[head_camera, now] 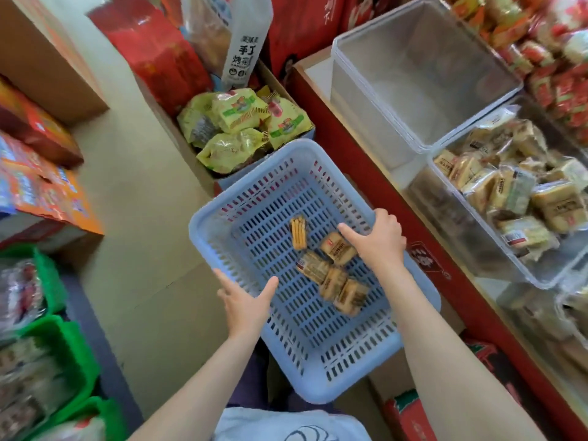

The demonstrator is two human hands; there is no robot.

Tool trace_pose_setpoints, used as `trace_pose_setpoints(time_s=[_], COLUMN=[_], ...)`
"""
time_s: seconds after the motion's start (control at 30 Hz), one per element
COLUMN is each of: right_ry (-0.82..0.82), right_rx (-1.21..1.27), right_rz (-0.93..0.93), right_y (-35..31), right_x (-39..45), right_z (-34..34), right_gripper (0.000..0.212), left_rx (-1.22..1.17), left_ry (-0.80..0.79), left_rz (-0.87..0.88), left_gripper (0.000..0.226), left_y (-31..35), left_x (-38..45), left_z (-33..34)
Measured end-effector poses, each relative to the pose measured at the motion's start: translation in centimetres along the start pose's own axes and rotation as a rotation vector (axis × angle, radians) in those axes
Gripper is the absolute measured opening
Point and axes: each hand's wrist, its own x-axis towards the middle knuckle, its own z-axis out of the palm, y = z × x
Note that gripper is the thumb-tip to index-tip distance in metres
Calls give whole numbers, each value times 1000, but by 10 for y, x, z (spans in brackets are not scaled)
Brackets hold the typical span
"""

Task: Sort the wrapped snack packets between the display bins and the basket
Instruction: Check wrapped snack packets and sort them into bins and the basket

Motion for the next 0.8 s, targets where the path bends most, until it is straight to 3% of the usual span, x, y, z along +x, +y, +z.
trace_pose_setpoints(time_s=[0.13, 0.3, 0.5, 0.63, 0.8], right_ry=[34, -61, -237, -356, -409], right_rx=[51, 214, 343, 301, 164], right_rz=[-149, -309, -538, -561, -568], right_y=[-7, -28, -86, -112, -163], right_x=[-44, -102, -178, -212, -216], right_z=[-23, -40, -14, 35, 85], right_gripper=[92, 99, 103, 100, 101], left_rx=[-88, -130, -256, -249, -205], left_ry=[142, 344, 507, 589, 546], left_rz=[126, 198, 111, 40, -40], left_gripper=[117, 105, 114, 101, 101], left_y=[-17, -26, -77, -128, -173], left_x=[-35, -77, -94, -100, -67], left_z=[-33, -104, -202, -232, -254])
